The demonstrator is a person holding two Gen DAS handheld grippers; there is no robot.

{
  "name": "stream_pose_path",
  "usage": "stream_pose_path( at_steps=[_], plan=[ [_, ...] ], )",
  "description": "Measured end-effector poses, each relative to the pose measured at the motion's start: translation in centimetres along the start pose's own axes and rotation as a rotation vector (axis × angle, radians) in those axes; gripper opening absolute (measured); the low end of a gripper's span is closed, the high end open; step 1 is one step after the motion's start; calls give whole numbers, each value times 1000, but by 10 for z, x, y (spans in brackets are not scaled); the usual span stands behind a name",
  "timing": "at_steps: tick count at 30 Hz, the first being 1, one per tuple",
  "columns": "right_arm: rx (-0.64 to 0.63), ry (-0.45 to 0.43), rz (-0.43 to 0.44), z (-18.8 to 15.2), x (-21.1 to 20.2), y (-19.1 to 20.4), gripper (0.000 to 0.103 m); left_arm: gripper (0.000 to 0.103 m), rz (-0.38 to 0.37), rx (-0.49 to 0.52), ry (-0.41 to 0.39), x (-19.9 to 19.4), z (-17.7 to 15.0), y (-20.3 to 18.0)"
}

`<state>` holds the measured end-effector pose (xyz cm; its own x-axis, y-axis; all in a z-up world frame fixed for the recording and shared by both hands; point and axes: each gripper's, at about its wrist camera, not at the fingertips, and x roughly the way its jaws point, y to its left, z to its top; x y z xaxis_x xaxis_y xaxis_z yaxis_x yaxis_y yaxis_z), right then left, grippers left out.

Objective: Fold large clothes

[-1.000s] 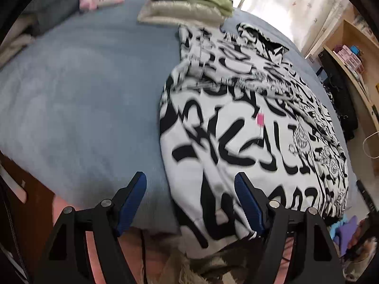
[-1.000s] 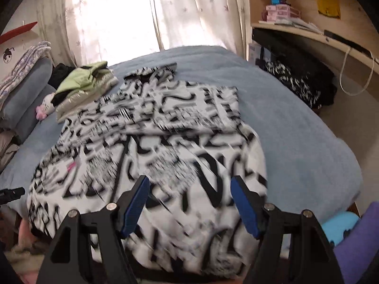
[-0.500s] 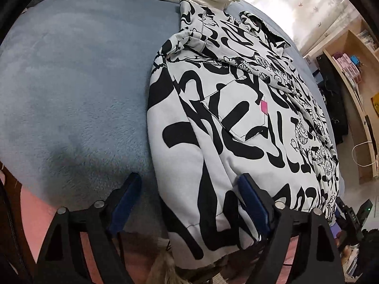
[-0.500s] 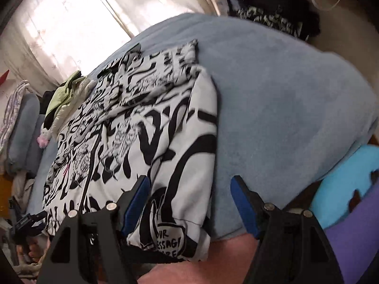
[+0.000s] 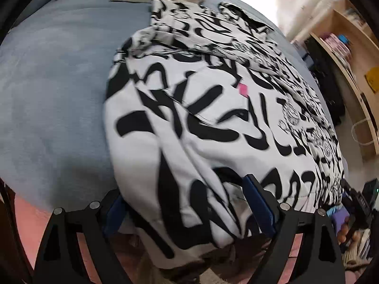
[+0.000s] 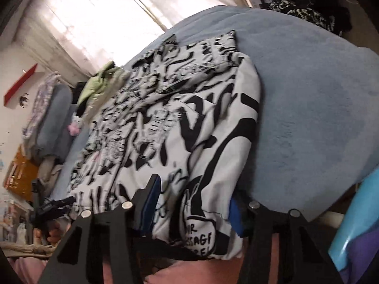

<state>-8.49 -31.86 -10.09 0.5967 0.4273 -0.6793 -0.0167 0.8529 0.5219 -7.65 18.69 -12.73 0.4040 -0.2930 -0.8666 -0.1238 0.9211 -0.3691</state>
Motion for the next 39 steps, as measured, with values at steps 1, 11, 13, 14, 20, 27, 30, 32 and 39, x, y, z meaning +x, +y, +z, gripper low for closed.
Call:
stream_pose_path(
  at_steps=[1, 11, 13, 14, 20, 27, 30, 32, 39],
  plan=[
    [-1, 0, 8, 0, 0, 0, 52, 88, 5, 4, 0, 1, -1, -1],
    [-11, 28, -19, -3, 20, -1, 52, 88, 15, -18, -28, 11, -6, 2],
    [-12, 30, -19, -2, 23, -1, 52, 88, 18, -29, -39, 11, -7, 0],
    [-11, 31, -18, -1, 24, -1, 52, 86, 24, -28, -42, 11, -7, -1],
    [-41, 33, -51, 5, 26, 7, 31, 37, 58, -9, -82, 1, -3, -15],
    [-95, -19, -68, 19, 9, 30, 15, 10, 21, -99, -104, -18, 7, -19],
    [-112, -68, -41, 29, -10, 41, 13, 8, 5, -102, -149, -39, 13, -32],
    [-118, -102, -26, 34, -25, 47, 11, 7, -20, -108, -181, -57, 16, -40],
    [-140, -188, 59, 43, -77, 63, 9, 6, -82, -98, -222, -102, 14, -53]
  ],
)
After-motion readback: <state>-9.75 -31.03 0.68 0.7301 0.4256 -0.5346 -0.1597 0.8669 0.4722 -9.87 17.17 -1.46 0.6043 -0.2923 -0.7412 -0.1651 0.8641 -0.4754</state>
